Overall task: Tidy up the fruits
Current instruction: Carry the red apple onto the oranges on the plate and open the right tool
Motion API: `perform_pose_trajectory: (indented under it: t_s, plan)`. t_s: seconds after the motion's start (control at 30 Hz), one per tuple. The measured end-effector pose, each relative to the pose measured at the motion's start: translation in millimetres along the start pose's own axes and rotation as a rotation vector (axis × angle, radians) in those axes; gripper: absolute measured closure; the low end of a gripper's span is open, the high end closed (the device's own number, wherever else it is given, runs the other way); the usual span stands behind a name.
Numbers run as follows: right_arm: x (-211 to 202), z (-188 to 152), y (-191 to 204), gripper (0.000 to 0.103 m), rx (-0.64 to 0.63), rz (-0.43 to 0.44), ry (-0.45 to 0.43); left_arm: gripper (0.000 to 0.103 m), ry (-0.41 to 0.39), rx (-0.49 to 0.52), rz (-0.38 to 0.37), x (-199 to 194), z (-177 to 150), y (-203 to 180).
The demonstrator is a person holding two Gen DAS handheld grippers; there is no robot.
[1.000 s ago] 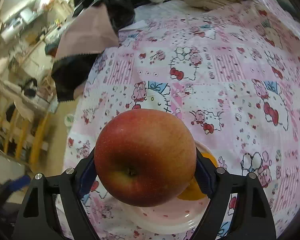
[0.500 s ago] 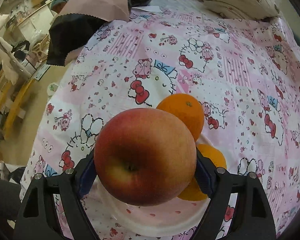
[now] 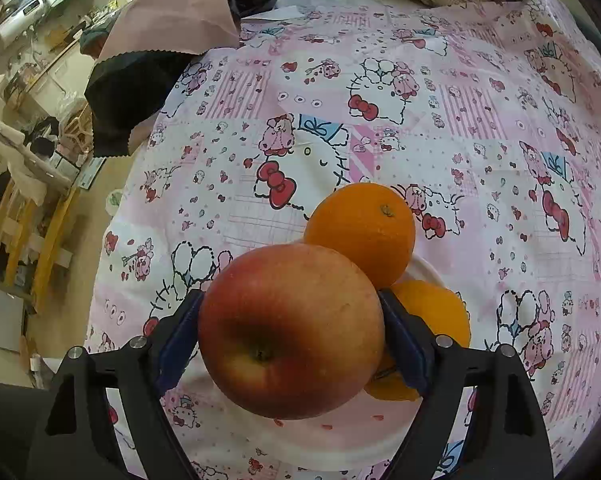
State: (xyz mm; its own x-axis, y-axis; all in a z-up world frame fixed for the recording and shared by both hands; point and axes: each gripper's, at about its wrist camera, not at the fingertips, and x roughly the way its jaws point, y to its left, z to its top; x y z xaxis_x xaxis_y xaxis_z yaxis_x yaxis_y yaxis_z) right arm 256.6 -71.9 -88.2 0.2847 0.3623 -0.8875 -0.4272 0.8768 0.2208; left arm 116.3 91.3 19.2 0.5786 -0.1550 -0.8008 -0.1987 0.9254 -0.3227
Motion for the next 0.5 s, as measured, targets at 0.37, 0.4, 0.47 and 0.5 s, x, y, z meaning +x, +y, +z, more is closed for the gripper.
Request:
perform_pose_trajectory:
  t_s: [0.37,0.4,0.47,0.5]
  plan:
    - [-7.3,-1.4,7.3,0.016,-0.093,-0.033,0.018,0.003,0.007,0.002,0.000,0.7,-0.2,-0.9]
    - [-7.7,-2.9,10.5,0.016,-0.128,-0.044,0.038,0.003,0.006,0.001,-0.001,0.3,0.0,-0.9]
    - [-9.5,-5.5,12.4,0.016,-0.160,-0.051,0.054,0.003,0.004,-0.005,-0.006,-0.7,0.4,-0.2]
    - [-9.6,-6.5,12.4,0.016,-0.167,-0.052,0.060,0.003,0.004,-0.008,-0.007,-1.1,0.7,-0.2]
